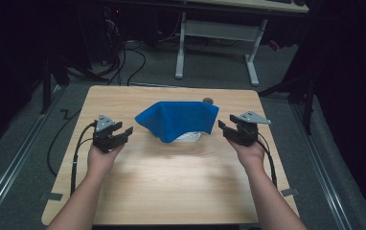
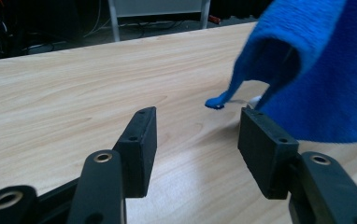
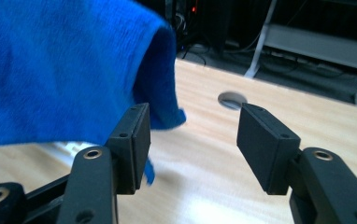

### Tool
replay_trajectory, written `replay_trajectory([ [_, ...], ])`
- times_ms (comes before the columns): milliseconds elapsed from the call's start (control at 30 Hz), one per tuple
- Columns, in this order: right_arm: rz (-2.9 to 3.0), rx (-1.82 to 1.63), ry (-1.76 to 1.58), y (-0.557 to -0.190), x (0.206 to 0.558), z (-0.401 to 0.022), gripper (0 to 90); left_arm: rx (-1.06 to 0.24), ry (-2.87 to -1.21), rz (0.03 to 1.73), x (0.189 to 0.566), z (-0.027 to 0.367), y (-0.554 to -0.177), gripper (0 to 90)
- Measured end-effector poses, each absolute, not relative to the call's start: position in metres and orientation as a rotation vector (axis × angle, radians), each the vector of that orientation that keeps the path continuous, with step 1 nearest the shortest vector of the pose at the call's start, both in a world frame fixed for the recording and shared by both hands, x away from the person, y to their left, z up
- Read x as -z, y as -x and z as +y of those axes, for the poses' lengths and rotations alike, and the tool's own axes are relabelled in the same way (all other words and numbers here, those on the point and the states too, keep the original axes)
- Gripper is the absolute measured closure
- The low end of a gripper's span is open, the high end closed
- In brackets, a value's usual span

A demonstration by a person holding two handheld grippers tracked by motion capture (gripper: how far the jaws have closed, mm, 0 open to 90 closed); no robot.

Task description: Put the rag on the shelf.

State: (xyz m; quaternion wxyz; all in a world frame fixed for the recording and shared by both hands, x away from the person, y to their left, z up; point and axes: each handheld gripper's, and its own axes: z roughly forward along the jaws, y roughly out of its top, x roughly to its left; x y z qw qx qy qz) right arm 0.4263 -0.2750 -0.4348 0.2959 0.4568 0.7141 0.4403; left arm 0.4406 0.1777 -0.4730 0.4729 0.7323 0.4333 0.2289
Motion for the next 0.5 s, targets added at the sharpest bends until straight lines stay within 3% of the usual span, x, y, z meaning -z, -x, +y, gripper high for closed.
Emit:
replay_trajectory([
  [500, 1.956, -1.128, -1.081, -0.378, 0.435, -0.265, 37.9, -0.507, -1.787, 1.012, 0.474, 0.184, -0.388, 43.0],
])
